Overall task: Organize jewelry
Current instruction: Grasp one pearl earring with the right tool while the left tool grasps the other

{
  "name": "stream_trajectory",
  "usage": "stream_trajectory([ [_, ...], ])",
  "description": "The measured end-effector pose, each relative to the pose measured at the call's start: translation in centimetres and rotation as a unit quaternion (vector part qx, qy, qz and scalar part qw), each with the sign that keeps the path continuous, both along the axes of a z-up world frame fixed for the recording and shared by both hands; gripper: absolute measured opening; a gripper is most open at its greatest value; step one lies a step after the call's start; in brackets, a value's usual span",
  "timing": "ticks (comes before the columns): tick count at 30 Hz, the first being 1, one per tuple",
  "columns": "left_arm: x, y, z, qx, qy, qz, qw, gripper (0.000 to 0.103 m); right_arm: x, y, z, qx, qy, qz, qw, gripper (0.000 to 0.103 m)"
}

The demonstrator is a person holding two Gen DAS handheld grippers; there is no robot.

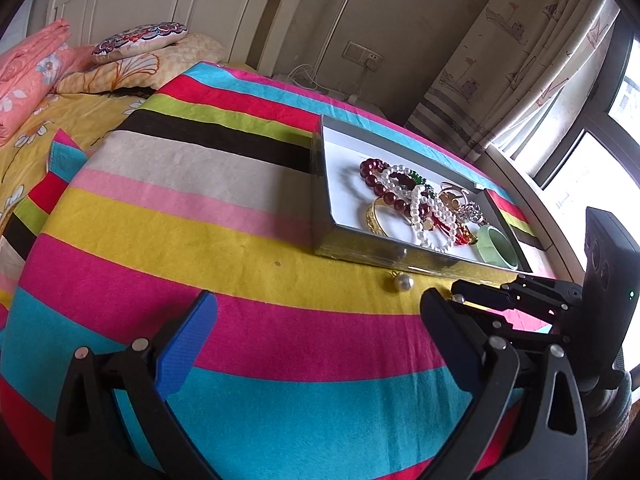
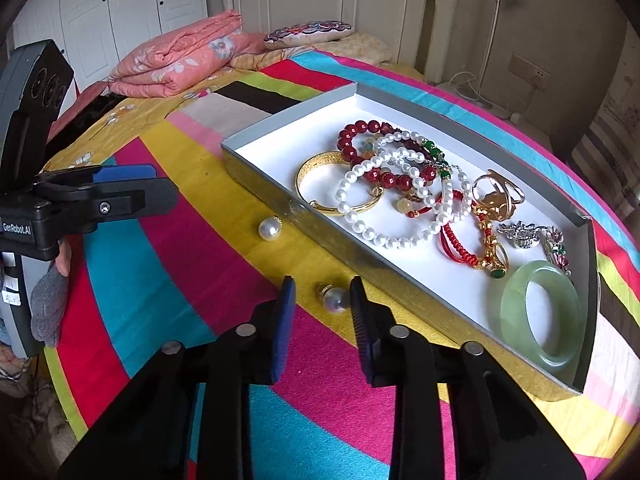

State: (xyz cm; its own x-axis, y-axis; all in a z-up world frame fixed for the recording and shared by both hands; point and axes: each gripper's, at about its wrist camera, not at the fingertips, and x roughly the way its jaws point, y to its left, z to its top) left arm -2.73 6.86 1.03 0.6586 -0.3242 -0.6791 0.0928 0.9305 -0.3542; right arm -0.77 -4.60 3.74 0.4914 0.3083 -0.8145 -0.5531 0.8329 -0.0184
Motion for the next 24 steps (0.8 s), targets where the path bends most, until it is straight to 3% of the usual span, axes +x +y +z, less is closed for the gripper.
stream_trajectory([
  [3, 0.1, -0.1, -0.1, 0.002, 0.003, -0.002, 1.0000, 0.100, -0.2, -0.1, 0.1, 0.000, -0.001, 0.004, 1.000, 0.022],
  [18, 0.4, -0.4, -0.4, 0.008, 0.012, -0.003, 0.9999, 0.100, -1.0, -0.9, 0.1, 0.009, 0.005, 0.019, 1.000, 0.023],
  [21, 0.4, -1.0, -0.4, 0.021, 0.015, -0.012, 0.9996, 0.100, -1.2, -0.7, 0.1, 0.004, 0.000, 0.026, 1.000, 0.021],
  [22, 0.4, -1.4, -0.3, 0.032, 0.015, -0.015, 0.9993, 0.100, -1.3, -0.5, 0.2, 0.002, -0.001, 0.029, 1.000, 0.014],
  [24, 0.2, -2.4, 0.0, 0.059, 0.012, -0.026, 0.9979, 0.100, -1.8, -0.3, 0.2, -0.010, -0.011, 0.028, 1.000, 0.014],
])
